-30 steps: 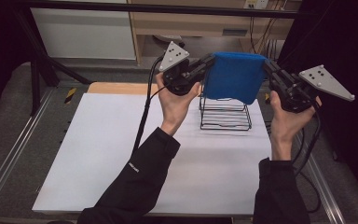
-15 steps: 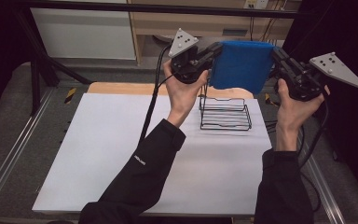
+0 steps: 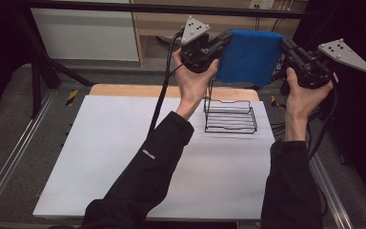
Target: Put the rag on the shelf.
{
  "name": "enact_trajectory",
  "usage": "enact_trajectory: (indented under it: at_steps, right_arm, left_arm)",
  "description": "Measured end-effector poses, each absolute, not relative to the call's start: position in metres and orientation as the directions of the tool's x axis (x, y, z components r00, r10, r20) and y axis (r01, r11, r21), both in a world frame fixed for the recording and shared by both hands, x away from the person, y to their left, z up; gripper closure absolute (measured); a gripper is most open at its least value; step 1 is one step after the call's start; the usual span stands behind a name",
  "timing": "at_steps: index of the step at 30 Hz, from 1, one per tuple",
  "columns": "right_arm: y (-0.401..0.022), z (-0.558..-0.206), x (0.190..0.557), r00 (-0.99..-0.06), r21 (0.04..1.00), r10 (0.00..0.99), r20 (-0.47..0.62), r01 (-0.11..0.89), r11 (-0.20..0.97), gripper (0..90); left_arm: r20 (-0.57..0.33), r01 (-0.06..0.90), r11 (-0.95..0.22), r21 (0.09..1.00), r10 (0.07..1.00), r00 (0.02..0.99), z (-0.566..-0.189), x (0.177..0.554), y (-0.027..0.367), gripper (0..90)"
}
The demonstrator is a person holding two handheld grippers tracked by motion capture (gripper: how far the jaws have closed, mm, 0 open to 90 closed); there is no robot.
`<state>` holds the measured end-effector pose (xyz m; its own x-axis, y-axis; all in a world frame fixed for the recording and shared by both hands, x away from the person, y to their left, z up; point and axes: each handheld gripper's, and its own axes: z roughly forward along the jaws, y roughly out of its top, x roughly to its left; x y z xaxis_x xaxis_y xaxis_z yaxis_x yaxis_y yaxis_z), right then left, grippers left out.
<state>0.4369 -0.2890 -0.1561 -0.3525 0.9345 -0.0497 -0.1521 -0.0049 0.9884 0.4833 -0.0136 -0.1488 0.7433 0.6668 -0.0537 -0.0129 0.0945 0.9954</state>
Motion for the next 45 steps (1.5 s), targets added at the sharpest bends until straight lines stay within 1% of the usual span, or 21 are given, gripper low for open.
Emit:
enact_trajectory:
  at_steps: [5, 18, 25, 27, 38, 45]
  right_arm:
    - [-0.289, -0.157, 0.448, -0.354, 0.99, 0.934, -0.039, -0.143, -0.013, 86.4]
    - [-0.29, -0.161, 0.472, -0.351, 0.992, 0.935, -0.05, -0.13, 0.004, 86.3]
    - [-0.293, -0.172, 0.482, -0.359, 0.995, 0.933, -0.038, -0.104, 0.0, 86.4]
    - [-0.294, -0.174, 0.484, -0.361, 0.995, 0.932, -0.042, -0.099, 0.007, 86.3]
    - [-0.295, -0.192, 0.484, -0.382, 0.998, 0.922, -0.054, -0.046, 0.039, 86.2]
    - [-0.3, -0.204, 0.479, -0.384, 1.0, 0.923, -0.029, -0.016, 0.024, 86.2]
  left_arm:
    - [-0.075, 0.003, 0.105, 0.994, 0.684, 0.725, -0.152, 0.496, -0.016, 85.4]
    - [-0.042, -0.016, 0.075, 0.997, 0.707, 0.706, -0.162, 0.517, -0.02, 85.3]
    - [-0.025, -0.013, 0.048, 0.999, 0.705, 0.709, -0.173, 0.525, -0.022, 85.3]
    - [-0.011, -0.022, 0.038, 0.999, 0.709, 0.705, -0.176, 0.526, -0.02, 85.3]
    - [-0.001, -0.004, 0.005, 1.0, 0.7, 0.714, -0.198, 0.526, -0.017, 85.3]
    - [0.013, 0.002, -0.022, 1.0, 0.675, 0.738, -0.209, 0.518, -0.02, 85.3]
